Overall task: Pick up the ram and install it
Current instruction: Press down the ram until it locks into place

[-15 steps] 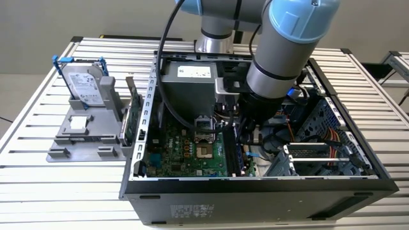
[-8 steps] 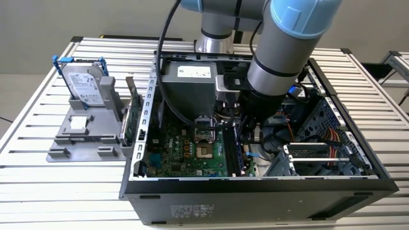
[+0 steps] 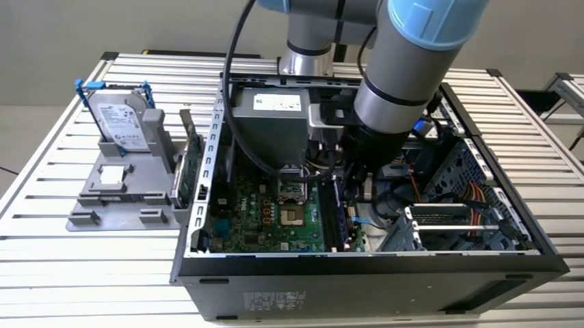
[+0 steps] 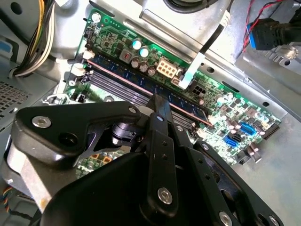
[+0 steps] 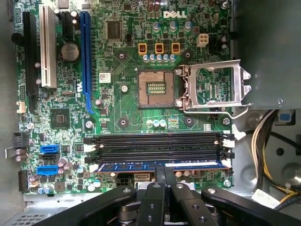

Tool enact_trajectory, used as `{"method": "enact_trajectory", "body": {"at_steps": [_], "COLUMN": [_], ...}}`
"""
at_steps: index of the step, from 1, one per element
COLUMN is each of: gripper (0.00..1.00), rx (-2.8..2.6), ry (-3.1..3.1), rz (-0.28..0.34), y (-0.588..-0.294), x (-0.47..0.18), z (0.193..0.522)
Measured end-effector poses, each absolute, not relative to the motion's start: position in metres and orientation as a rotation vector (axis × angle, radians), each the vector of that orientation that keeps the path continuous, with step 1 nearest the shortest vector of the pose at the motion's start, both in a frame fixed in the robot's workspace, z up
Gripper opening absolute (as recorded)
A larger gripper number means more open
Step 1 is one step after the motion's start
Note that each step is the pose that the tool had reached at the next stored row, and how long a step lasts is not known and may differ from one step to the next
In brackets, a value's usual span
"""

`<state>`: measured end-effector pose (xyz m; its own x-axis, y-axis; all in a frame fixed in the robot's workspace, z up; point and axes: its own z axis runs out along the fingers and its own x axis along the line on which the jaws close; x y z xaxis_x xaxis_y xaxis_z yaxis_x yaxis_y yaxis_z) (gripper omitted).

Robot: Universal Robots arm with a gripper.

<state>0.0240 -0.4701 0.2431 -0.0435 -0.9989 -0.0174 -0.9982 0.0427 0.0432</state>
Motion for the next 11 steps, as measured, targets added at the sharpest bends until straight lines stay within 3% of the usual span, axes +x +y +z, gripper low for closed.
{"method": "enact_trajectory", "body": {"at_steps": [11], "gripper": [0.0], "rx": [2.161], "ry": [-2.256], "rz": [-0.068], "y": [-0.4701], "x": [0.024], "z": [0.2519]}}
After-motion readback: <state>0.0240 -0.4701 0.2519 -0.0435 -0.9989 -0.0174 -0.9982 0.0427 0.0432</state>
